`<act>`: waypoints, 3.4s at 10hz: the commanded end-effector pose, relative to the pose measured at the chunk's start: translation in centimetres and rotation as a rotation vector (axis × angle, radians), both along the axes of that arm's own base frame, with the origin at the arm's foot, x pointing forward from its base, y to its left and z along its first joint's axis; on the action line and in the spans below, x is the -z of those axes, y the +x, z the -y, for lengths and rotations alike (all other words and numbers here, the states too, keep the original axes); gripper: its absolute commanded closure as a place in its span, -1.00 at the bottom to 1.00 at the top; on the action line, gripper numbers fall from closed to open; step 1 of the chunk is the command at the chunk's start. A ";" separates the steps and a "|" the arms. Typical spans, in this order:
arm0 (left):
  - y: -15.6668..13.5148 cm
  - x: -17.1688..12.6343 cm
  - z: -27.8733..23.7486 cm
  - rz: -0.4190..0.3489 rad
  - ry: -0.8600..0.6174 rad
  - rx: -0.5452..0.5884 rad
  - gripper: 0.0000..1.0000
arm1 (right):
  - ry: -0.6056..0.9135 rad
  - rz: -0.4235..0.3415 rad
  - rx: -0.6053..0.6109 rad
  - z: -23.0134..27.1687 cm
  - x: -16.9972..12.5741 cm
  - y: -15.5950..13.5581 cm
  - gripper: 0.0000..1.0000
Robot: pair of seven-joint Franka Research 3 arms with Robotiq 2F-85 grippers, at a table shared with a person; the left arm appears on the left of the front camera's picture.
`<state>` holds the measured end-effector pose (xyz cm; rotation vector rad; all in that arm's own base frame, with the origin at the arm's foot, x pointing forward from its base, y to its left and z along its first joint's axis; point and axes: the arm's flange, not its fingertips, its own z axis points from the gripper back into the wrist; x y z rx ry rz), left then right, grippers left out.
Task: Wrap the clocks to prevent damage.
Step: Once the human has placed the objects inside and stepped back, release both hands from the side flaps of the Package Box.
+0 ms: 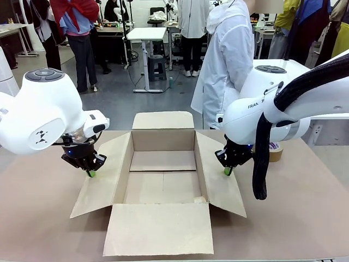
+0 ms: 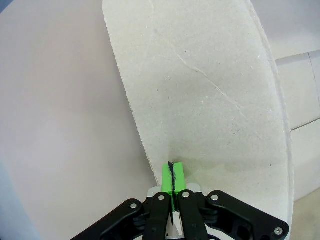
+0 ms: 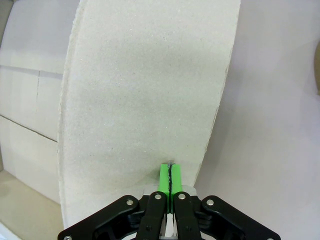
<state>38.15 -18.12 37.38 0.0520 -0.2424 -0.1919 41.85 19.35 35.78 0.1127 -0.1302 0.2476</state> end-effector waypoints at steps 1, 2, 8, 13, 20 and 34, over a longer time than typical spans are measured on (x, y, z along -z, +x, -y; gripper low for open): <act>-0.2 0.1 -0.1 -0.006 0.005 -0.002 0.98 | -0.002 -0.005 0.010 0.1 0.2 -0.1 0.98; -0.2 0.1 -0.1 -0.006 0.005 -0.002 0.98 | -0.002 -0.005 0.010 0.1 0.2 -0.1 0.98; -0.2 0.1 -0.1 -0.006 0.005 -0.002 0.98 | -0.002 -0.005 0.010 0.1 0.2 -0.1 0.98; -0.2 0.1 -0.1 -0.006 0.005 -0.002 0.98 | -0.002 -0.005 0.010 0.1 0.2 -0.1 0.98; -0.2 0.1 -0.1 -0.006 0.005 -0.002 0.98 | -0.002 -0.005 0.010 0.1 0.2 -0.1 0.98; -0.2 0.1 -0.1 -0.006 0.005 -0.002 0.98 | -0.002 -0.005 0.010 0.1 0.2 -0.1 0.98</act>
